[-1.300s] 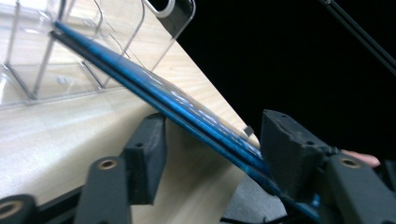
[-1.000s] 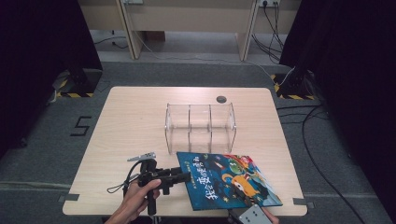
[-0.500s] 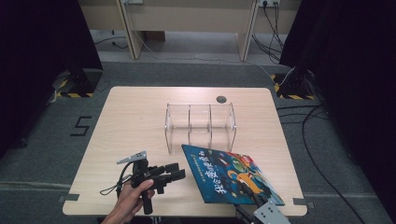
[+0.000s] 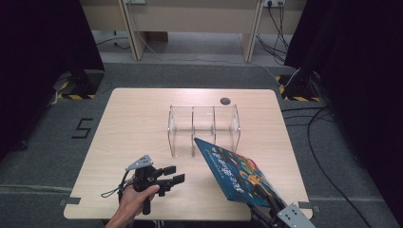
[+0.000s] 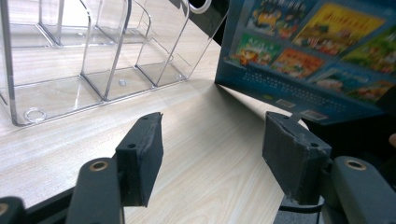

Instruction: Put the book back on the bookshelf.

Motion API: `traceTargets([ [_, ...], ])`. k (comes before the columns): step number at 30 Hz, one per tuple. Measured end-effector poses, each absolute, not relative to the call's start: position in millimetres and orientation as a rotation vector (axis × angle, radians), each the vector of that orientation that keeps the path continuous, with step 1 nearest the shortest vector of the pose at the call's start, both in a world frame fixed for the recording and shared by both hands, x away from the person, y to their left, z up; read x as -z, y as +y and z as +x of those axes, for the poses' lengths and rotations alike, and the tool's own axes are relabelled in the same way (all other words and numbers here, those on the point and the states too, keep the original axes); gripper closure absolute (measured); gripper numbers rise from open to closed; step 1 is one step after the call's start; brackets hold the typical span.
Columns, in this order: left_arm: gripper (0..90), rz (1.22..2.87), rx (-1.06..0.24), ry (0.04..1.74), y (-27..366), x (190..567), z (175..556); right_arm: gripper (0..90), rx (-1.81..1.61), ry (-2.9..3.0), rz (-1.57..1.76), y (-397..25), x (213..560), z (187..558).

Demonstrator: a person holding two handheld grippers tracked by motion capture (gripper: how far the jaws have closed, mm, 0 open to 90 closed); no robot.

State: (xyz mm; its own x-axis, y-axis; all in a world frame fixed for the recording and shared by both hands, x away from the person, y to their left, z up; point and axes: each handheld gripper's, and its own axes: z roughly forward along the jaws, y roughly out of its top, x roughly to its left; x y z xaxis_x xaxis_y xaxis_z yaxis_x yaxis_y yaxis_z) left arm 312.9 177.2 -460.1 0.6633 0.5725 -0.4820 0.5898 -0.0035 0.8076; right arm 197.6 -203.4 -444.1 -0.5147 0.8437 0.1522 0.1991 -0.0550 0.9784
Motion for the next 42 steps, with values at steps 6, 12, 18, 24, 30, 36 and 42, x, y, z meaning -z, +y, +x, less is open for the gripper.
traceTargets([
  [6, 39.4, 1.676, 0.020, 0.958, 176, 463, 314, 53.9, -1.653, 1.689, 1.123, -209, 443, 197],
  [12, 40.1, 1.684, 0.018, 0.961, 177, 465, 314, 56.0, -1.741, 1.672, 1.153, -212, 442, 197],
  [18, 40.3, 1.697, 0.009, 0.964, 177, 467, 316, 59.5, -1.835, 1.649, 1.180, -214, 443, 197],
  [24, 40.3, 1.701, 0.011, 0.966, 178, 469, 317, 64.6, -1.804, 1.643, 1.195, -220, 445, 198],
  [30, 40.2, 1.707, 0.013, 0.969, 178, 470, 317, 68.9, -1.727, 1.655, 1.206, -226, 448, 200],
  [36, 40.0, 1.711, 0.018, 0.970, 179, 472, 319, 68.9, -1.725, 1.647, 1.216, -227, 448, 200],
  [42, 40.0, 1.719, 0.026, 0.967, 178, 474, 319, 69.3, -1.737, 1.630, 1.249, -231, 447, 203],
])
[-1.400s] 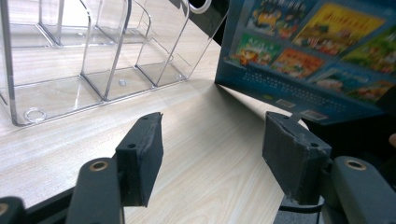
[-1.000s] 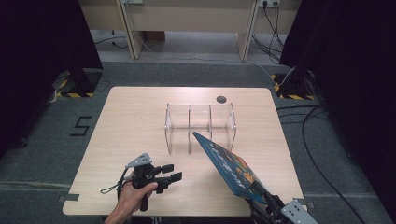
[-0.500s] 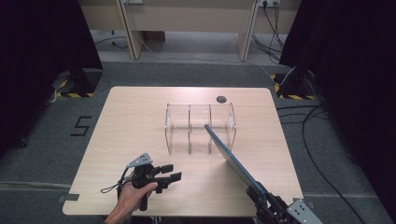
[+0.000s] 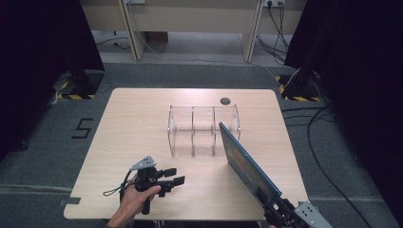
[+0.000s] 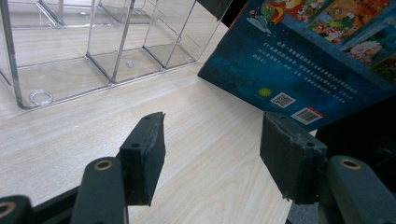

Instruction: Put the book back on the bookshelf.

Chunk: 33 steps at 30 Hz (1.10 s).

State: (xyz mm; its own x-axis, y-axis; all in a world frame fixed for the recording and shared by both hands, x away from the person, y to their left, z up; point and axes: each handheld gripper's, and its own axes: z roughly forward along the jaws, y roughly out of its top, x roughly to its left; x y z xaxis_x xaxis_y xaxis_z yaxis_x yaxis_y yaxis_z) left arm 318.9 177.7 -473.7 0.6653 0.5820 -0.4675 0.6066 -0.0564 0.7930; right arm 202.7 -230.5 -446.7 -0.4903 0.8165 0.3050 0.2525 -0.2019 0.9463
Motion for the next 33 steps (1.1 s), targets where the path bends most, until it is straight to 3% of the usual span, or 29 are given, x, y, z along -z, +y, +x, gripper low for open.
traceTargets([
  [26, 37.8, 1.750, 0.045, 0.970, 176, 481, 323, 78.1, -1.564, 1.724, 1.068, -248, 435, 219],
  [28, 36.5, 1.784, 0.056, 0.968, 176, 484, 325, 78.5, -1.553, 1.727, 1.058, -248, 434, 220],
  [33, 33.3, 1.954, -0.054, 0.969, 177, 495, 328, 78.9, -1.551, 1.718, 1.061, -251, 434, 222],
])
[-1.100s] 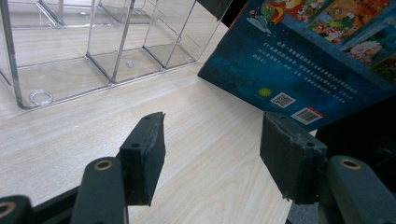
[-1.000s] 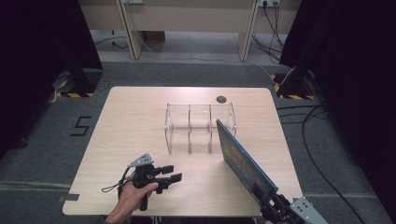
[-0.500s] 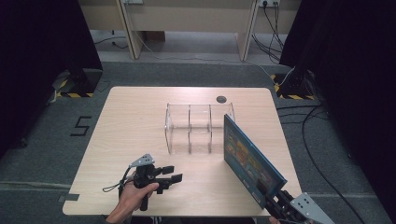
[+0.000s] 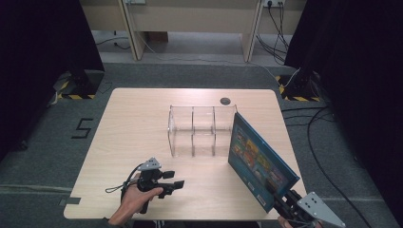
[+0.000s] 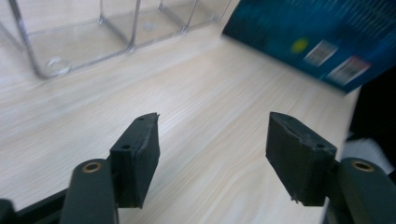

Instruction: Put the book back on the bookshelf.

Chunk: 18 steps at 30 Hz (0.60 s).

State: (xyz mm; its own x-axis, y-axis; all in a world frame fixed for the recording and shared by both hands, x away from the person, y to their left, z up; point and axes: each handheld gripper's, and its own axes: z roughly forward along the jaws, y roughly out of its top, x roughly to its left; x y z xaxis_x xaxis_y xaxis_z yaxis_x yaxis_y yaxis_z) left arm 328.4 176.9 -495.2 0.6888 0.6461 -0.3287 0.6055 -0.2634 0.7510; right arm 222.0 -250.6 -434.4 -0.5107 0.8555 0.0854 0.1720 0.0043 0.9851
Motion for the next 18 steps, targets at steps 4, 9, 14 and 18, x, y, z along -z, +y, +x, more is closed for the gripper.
traceTargets([
  [4, 29.5, 2.058, -0.198, 0.970, 180, 503, 331, 79.1, -1.540, 1.713, 1.063, -253, 434, 224],
  [9, 26.5, 2.143, -0.283, 0.964, 185, 511, 336, 79.0, -1.546, 1.710, 1.066, -256, 434, 226],
  [14, 24.9, 2.173, -0.308, 0.946, 185, 515, 337, 77.1, -1.518, 1.716, 1.004, -255, 432, 231],
  [18, 23.7, 2.178, -0.314, 0.929, 185, 516, 337, 76.6, -1.527, 1.722, 0.962, -254, 431, 237],
])
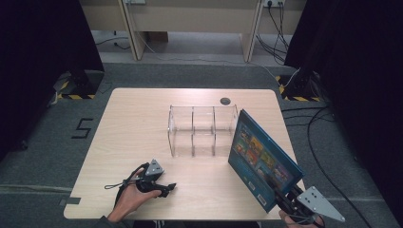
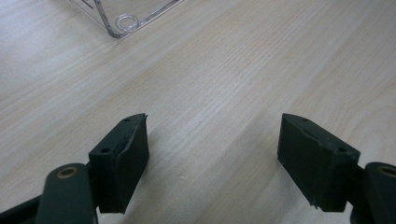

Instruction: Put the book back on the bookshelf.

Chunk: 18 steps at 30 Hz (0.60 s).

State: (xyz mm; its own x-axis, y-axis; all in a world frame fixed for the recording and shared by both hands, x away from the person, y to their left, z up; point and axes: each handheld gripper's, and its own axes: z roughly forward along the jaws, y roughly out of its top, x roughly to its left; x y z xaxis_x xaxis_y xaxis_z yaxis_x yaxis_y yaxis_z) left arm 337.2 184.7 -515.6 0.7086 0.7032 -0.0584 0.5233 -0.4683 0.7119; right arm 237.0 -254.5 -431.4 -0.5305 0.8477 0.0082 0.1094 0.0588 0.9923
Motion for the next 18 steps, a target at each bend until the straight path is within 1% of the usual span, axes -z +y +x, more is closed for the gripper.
traceTargets([
  [10, 22.8, 2.185, -0.328, 0.912, 184, 516, 337, 75.6, -1.570, 1.714, 0.957, -253, 432, 249],
  [18, 22.8, 2.189, -0.334, 0.903, 184, 517, 337, 76.4, -1.600, 1.711, 0.984, -248, 434, 256],
])
